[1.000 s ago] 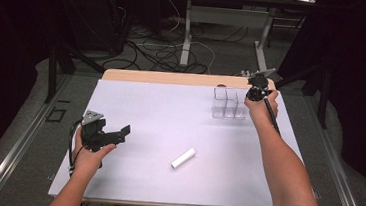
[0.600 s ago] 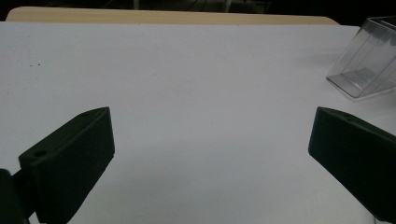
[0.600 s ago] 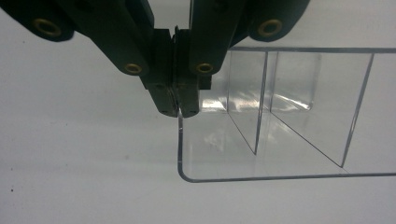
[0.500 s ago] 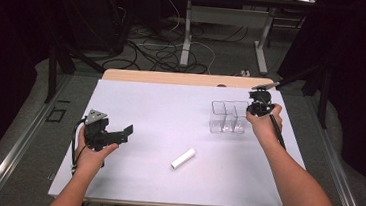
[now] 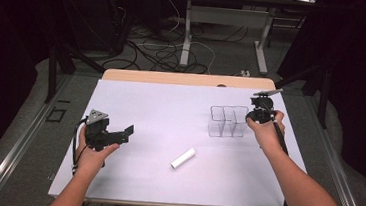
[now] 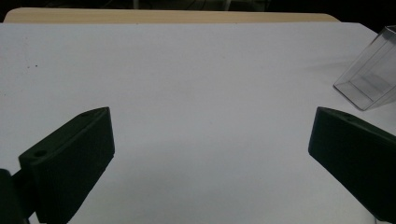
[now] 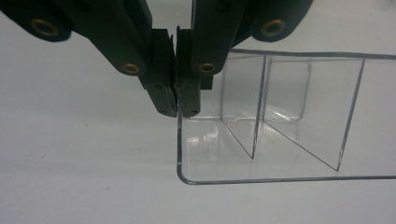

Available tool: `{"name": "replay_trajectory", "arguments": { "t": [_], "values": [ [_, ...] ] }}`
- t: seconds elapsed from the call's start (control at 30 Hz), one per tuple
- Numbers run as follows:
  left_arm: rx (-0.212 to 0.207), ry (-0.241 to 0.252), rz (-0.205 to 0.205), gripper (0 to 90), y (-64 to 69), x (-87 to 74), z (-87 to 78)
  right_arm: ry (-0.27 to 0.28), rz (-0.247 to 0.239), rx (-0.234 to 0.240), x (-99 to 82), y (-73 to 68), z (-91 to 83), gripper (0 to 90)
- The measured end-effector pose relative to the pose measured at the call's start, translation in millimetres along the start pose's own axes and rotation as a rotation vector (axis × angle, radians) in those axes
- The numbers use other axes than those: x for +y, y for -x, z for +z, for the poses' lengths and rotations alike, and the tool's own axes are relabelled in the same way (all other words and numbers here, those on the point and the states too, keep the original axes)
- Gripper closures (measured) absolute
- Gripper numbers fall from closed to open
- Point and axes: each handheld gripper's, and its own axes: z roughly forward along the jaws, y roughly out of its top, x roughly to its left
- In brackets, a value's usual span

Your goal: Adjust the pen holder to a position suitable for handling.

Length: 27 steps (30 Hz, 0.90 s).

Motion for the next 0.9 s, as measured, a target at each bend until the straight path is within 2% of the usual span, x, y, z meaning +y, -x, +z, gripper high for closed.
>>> {"name": "replay_trajectory", "arguments": {
  "t": [0.17,0.23,0.27,0.37,0.43,0.5,0.57,0.63,0.67,0.7,0.77,0.8,0.9],
  "values": [
    [0.002,0.002,0.003,0.3,0.4,0.1,-0.6,0.005,0.018,0.036,-3.8,4.5,-1.5,85.3],
    [0.002,0.002,0.002,0.3,0.5,0.0,-0.8,0.013,0.014,0.072,-5.5,5.7,-3.4,77.9],
    [0.002,0.001,0.003,0.3,0.6,-0.2,-0.6,0.02,0.009,0.078,-5.9,5.9,-4.2,76.9],
    [0.003,0.0,0.002,0.3,0.9,-0.3,-0.6,0.065,-0.009,0.1,-6.3,8.3,-7.9,69.3],
    [0.004,-0.002,0.002,0.3,1.3,-0.4,-0.6,0.101,-0.005,0.114,-5.9,9.3,-11.3,68.7],
    [0.006,-0.002,0.005,0.3,1.2,-0.4,-0.4,0.112,0.0,0.123,-5.8,10.1,-12.7,68.3],
    [0.007,-0.005,0.003,0.3,1.1,-0.7,-0.4,0.158,-0.008,0.114,-4.9,11.3,-17.3,68.4],
    [0.007,-0.005,0.002,0.3,1.0,-0.8,-0.3,0.196,-0.032,0.095,-4.0,14.3,-18.2,73.7],
    [0.007,-0.005,0.002,0.3,1.0,-0.8,-0.3,0.196,-0.032,0.095,-4.0,14.3,-18.2,73.7],
    [0.007,-0.006,0.003,0.3,1.1,-0.8,-0.3,0.197,-0.049,0.087,-2.9,16.5,-16.9,79.8],
    [0.007,-0.005,0.003,0.3,1.4,-0.8,-0.2,0.19,-0.054,0.079,-2.4,17.6,-15.3,81.9],
    [0.008,-0.005,0.003,0.3,1.5,-0.8,-0.2,0.184,-0.053,0.072,-1.7,18.4,-11.8,87.0],
    [0.009,-0.008,0.004,0.3,1.5,-0.9,-0.3,0.176,-0.067,0.061,-1.3,18.5,-7.4,90.0]
  ]
}}
